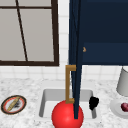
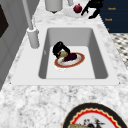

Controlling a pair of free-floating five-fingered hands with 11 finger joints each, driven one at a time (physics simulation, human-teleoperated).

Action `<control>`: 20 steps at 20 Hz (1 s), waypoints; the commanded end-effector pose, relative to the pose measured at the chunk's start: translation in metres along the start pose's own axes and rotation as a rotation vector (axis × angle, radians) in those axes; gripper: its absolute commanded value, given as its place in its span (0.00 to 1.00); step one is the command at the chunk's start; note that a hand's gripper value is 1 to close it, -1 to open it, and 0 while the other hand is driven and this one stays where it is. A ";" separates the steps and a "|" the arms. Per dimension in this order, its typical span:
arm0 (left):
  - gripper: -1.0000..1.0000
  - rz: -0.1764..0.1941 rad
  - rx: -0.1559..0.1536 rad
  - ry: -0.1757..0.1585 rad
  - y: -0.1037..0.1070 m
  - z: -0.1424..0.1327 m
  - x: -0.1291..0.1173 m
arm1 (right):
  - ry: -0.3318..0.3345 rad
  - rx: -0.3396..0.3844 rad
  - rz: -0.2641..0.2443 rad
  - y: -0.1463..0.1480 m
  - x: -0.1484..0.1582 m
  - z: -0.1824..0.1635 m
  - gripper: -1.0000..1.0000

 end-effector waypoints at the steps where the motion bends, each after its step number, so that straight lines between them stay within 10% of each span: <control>1: 1.00 -0.054 0.029 -0.032 -0.020 0.011 -0.009 | 0.000 0.000 0.000 0.000 0.000 0.000 0.50; 4: 1.00 -0.092 0.015 -0.034 -0.017 0.014 0.019 | 0.000 0.000 0.000 0.000 0.000 0.000 0.50; 5: 0.00 -0.121 0.016 -0.037 -0.017 0.014 0.022 | 0.000 0.000 0.000 0.000 0.000 0.000 0.50; 9: 0.00 -0.210 -0.015 -0.014 -0.002 0.020 0.030 | 0.000 0.000 0.000 0.000 0.000 0.000 0.50; 20: 0.00 -0.139 -0.015 -0.052 0.013 0.054 0.050 | 0.000 0.000 0.000 0.000 0.000 0.000 0.50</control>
